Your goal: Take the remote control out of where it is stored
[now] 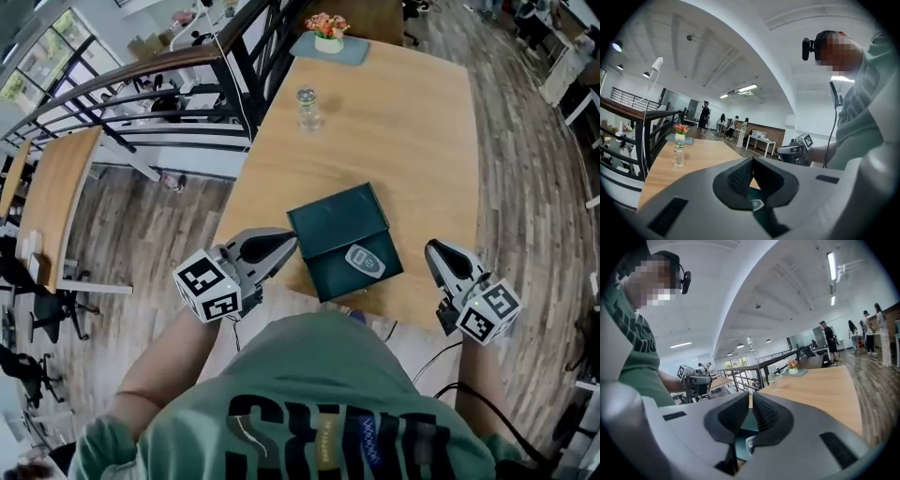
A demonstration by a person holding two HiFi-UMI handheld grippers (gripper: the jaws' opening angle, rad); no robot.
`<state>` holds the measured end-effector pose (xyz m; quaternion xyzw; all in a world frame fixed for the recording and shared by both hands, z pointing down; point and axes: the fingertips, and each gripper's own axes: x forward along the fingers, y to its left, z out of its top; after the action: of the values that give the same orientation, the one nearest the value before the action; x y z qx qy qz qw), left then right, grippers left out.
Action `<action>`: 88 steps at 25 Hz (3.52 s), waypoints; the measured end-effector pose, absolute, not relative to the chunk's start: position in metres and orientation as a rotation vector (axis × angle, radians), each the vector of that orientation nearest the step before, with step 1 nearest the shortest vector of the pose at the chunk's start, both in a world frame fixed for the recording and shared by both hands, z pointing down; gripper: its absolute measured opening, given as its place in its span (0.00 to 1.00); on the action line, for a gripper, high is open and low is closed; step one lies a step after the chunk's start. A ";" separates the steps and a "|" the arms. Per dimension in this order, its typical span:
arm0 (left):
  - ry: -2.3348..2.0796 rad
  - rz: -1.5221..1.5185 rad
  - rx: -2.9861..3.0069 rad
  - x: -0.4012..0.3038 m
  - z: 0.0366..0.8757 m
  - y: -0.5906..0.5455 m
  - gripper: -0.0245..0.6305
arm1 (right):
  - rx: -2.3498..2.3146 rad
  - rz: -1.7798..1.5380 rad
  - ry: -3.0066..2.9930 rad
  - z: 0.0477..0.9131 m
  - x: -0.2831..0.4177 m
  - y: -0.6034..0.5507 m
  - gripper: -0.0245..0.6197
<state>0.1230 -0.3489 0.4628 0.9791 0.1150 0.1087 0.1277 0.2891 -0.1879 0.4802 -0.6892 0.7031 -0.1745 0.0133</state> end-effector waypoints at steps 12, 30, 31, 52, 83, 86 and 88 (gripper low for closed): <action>0.401 0.493 2.798 0.173 0.540 -0.347 0.04 | -2.057 -0.770 2.549 0.571 0.287 -0.228 0.19; 0.533 0.550 2.729 0.176 0.583 -0.370 0.04 | -1.882 -1.747 3.036 0.732 0.204 -0.255 0.51; 0.532 0.541 2.722 0.175 0.582 -0.370 0.04 | -1.878 -1.781 3.042 0.737 0.204 -0.254 0.52; 0.488 0.517 2.705 0.153 0.581 -0.388 0.04 | -1.979 -2.027 3.181 0.794 0.207 -0.262 0.52; 0.693 0.253 2.765 0.123 0.500 -0.414 0.04 | -2.393 -1.292 2.610 0.611 0.206 -0.279 0.49; 0.759 0.213 2.778 0.125 0.480 -0.418 0.04 | -2.490 -1.190 2.428 0.577 0.212 -0.271 0.49; 0.784 0.189 2.782 0.126 0.469 -0.418 0.04 | -2.522 -1.144 2.326 0.559 0.214 -0.262 0.49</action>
<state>0.1255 -0.4183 0.4687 0.9532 0.2688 0.0649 0.1223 0.2140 -0.2617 0.5589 -0.6777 0.6251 -0.3075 -0.2355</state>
